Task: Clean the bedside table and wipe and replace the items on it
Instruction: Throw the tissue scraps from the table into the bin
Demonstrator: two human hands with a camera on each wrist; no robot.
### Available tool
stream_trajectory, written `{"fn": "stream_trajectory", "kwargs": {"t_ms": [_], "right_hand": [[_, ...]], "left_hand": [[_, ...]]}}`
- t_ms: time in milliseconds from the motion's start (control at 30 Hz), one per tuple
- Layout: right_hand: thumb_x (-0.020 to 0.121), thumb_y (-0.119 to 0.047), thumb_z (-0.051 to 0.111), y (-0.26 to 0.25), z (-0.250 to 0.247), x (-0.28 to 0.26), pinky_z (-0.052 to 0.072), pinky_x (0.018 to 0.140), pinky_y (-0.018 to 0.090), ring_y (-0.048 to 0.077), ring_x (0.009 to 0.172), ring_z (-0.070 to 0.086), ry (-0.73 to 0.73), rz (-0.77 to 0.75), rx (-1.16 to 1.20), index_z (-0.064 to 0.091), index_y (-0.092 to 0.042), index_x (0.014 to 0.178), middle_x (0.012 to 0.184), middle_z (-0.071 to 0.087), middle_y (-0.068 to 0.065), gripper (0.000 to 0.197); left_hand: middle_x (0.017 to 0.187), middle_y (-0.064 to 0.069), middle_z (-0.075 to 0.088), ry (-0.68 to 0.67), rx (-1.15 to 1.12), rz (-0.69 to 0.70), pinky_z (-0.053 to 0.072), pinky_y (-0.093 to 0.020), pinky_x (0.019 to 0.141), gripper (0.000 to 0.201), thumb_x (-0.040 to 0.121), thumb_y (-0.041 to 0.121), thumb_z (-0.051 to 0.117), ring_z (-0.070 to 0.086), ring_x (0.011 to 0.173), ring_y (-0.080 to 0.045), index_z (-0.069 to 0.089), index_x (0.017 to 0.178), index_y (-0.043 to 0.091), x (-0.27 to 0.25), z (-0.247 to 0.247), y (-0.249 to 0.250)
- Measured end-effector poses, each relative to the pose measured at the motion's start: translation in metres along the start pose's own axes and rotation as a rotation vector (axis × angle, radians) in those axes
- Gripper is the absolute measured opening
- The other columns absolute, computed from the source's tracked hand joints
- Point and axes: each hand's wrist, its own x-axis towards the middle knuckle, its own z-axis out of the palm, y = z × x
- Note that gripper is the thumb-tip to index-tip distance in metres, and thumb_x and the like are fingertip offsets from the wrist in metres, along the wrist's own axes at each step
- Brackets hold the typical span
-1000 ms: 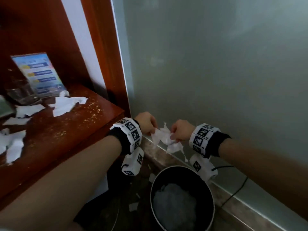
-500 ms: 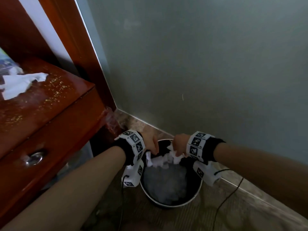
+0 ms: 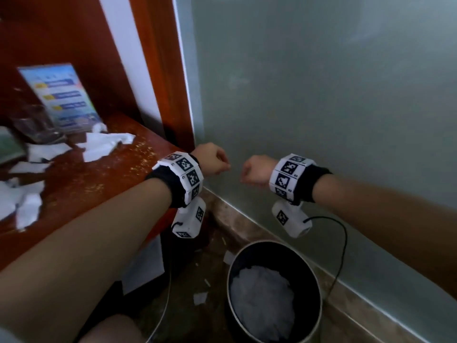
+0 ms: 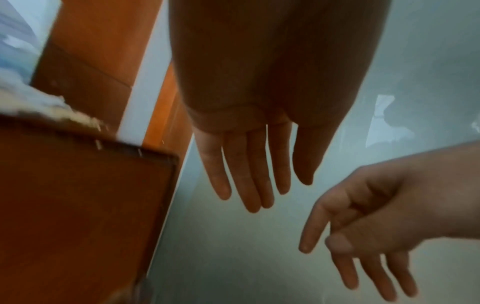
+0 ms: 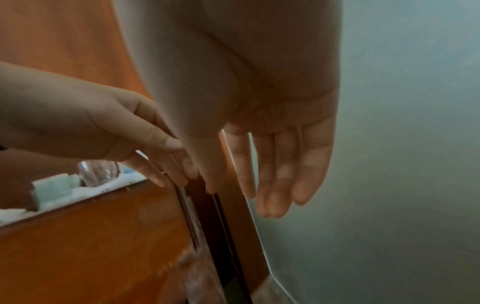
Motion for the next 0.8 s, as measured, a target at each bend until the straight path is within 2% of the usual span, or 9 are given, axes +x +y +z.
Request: {"fn": "stream_trajectory", "kwargs": {"t_ms": [67, 133, 233, 333, 400, 500, 600, 667, 800], "right_hand": [[0.089, -0.026, 0.06, -0.028, -0.02, 0.014, 0.042, 0.054, 0.024, 0.019, 0.07, 0.058, 0.071, -0.037, 0.064, 0.068, -0.007, 0.107, 0.086, 0.065, 0.009, 0.027], [0.09, -0.025, 0.059, -0.056, -0.035, 0.026, 0.045, 0.054, 0.024, 0.021, 0.07, 0.061, 0.161, -0.081, 0.152, 0.068, -0.006, 0.102, 0.082, 0.068, 0.009, 0.024], [0.088, -0.026, 0.06, -0.113, -0.046, 0.05, 0.051, 0.067, 0.03, 0.021, 0.073, 0.063, 0.292, -0.183, 0.234, 0.068, -0.012, 0.096, 0.084, 0.067, 0.006, 0.018], [0.085, -0.027, 0.064, -0.169, -0.041, 0.066, 0.053, 0.07, 0.032, 0.025, 0.086, 0.065, 0.24, -0.291, 0.277, 0.065, -0.017, 0.095, 0.096, 0.067, 0.007, 0.014], [0.084, -0.028, 0.066, -0.205, -0.033, 0.075, 0.05, 0.077, 0.031, 0.025, 0.099, 0.062, 0.194, -0.347, 0.216, 0.062, -0.014, 0.112, 0.112, 0.065, 0.007, 0.031], [0.083, -0.027, 0.068, -0.244, -0.019, 0.092, 0.041, 0.087, 0.025, 0.026, 0.118, 0.053, 0.174, -0.394, 0.123, 0.049, -0.015, 0.131, 0.132, 0.053, 0.008, 0.053], [0.082, -0.027, 0.069, -0.274, -0.005, 0.111, 0.041, 0.097, 0.032, 0.031, 0.123, 0.048, 0.157, -0.364, 0.069, 0.041, -0.016, 0.138, 0.139, 0.043, 0.014, 0.064], [0.085, -0.024, 0.065, -0.295, 0.006, 0.124, 0.041, 0.098, 0.035, 0.032, 0.122, 0.047, 0.138, -0.323, 0.049, 0.038, -0.015, 0.14, 0.141, 0.039, 0.014, 0.062], [0.088, -0.018, 0.057, -0.298, 0.011, 0.139, 0.037, 0.103, 0.039, 0.035, 0.127, 0.041, 0.172, -0.275, -0.128, 0.039, -0.015, 0.138, 0.142, 0.036, 0.017, 0.053]], "left_hand": [[0.096, -0.011, 0.073, 0.114, -0.021, -0.012, 0.049, -0.021, 0.08, 0.02, 0.085, 0.022, 0.065, 0.064, 0.081, -0.016, 0.072, 0.1, 0.01, -0.01, -0.033, -0.009], [0.099, -0.009, 0.072, 0.211, -0.013, -0.033, 0.046, -0.02, 0.081, 0.02, 0.085, 0.023, 0.065, 0.065, 0.092, -0.02, 0.072, 0.101, 0.012, -0.021, -0.061, -0.021], [0.098, -0.008, 0.072, 0.342, -0.003, -0.141, 0.044, -0.02, 0.076, 0.018, 0.085, 0.021, 0.064, 0.065, 0.095, -0.021, 0.073, 0.099, 0.014, -0.048, -0.103, -0.059], [0.098, -0.013, 0.071, 0.392, 0.003, -0.282, 0.049, -0.028, 0.082, 0.017, 0.084, 0.018, 0.065, 0.065, 0.098, -0.026, 0.072, 0.097, 0.01, -0.078, -0.136, -0.107], [0.105, -0.013, 0.07, 0.424, 0.037, -0.411, 0.048, -0.031, 0.084, 0.018, 0.084, 0.017, 0.065, 0.063, 0.101, -0.028, 0.071, 0.099, 0.01, -0.102, -0.152, -0.144], [0.114, -0.014, 0.066, 0.41, 0.122, -0.63, 0.045, -0.029, 0.076, 0.024, 0.086, 0.014, 0.061, 0.061, 0.104, -0.029, 0.067, 0.109, 0.007, -0.139, -0.167, -0.193], [0.121, -0.016, 0.061, 0.334, 0.162, -0.814, 0.043, -0.03, 0.076, 0.031, 0.087, 0.012, 0.061, 0.058, 0.103, -0.03, 0.063, 0.117, 0.005, -0.178, -0.169, -0.227], [0.128, -0.016, 0.056, 0.292, 0.165, -0.892, 0.044, -0.033, 0.08, 0.04, 0.086, 0.009, 0.063, 0.056, 0.109, -0.031, 0.057, 0.125, 0.006, -0.203, -0.166, -0.245], [0.145, -0.012, 0.041, 0.203, 0.222, -0.908, 0.043, -0.036, 0.1, 0.057, 0.084, 0.013, 0.065, 0.043, 0.13, -0.031, 0.046, 0.138, 0.012, -0.218, -0.16, -0.261]]}}
